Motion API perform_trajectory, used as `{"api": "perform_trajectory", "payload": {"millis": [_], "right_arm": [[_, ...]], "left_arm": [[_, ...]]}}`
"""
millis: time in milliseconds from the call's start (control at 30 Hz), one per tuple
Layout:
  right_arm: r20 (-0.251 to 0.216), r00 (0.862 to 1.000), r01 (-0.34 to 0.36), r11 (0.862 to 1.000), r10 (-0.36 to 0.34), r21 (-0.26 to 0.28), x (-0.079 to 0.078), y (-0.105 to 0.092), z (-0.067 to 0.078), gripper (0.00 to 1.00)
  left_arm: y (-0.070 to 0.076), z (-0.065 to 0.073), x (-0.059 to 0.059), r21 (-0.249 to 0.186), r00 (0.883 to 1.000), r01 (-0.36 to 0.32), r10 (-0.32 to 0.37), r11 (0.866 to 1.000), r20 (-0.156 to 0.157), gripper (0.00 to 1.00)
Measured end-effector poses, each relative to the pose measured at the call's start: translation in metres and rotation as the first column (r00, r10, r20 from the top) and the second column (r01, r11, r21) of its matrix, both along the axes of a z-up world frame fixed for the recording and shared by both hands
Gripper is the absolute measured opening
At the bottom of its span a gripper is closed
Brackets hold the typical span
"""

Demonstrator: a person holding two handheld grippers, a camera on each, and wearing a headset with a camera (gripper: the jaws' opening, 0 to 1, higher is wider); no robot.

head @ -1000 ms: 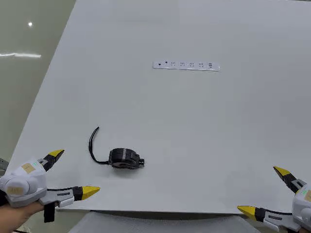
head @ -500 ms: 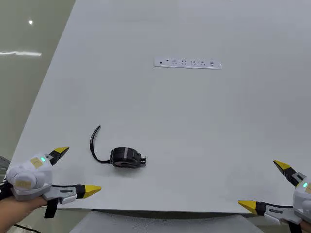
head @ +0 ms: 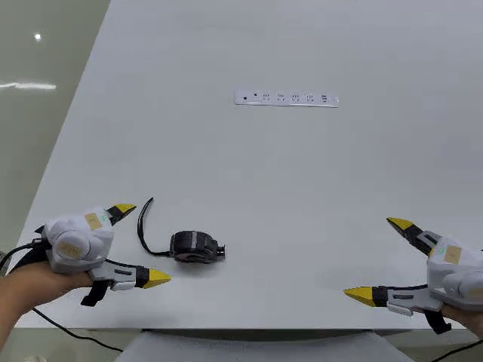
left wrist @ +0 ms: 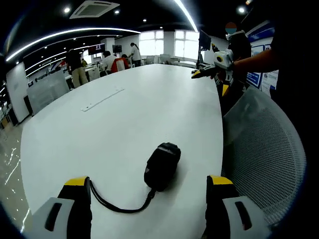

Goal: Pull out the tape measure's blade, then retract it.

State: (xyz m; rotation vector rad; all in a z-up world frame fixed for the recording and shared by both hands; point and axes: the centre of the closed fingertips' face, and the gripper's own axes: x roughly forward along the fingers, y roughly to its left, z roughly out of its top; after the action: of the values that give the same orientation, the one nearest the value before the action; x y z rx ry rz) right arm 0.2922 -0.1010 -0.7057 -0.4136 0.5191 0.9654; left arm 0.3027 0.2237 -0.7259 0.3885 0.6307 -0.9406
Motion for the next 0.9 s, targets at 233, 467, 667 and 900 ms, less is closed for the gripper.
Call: {"api": "perform_trajectory", "payload": {"millis": [233, 467, 667, 900], "right_arm": [[0.006, 0.997, -0.079, 0.997, 0.079, -0.003, 0.016, 0.033, 0.008, 0.99], [-0.012, 0.987, -0.159, 0.987, 0.159, -0.012, 0.013, 0.064, 0.008, 0.99], [-0.021, 0.979, -0.205, 0.978, 0.204, -0.038, 0.015, 0.081, 0.000, 0.98], [-0.070, 0.968, -0.245, 0.968, 0.241, -0.050, 0.018, 0.102, -0.012, 0.99]], "left_arm": [[-0.026, 0.003, 0.006, 0.048, 0.995, 0.103, -0.103, 0.994, 0.004, 0.91], [-0.027, -0.021, 0.004, 0.131, 0.984, 0.175, -0.170, 0.976, -0.046, 0.83], [-0.030, -0.039, 0.004, 0.179, 0.972, 0.232, -0.218, 0.956, -0.091, 0.77], [-0.040, -0.052, 0.011, 0.215, 0.966, 0.254, -0.236, 0.943, -0.106, 0.67]]}}
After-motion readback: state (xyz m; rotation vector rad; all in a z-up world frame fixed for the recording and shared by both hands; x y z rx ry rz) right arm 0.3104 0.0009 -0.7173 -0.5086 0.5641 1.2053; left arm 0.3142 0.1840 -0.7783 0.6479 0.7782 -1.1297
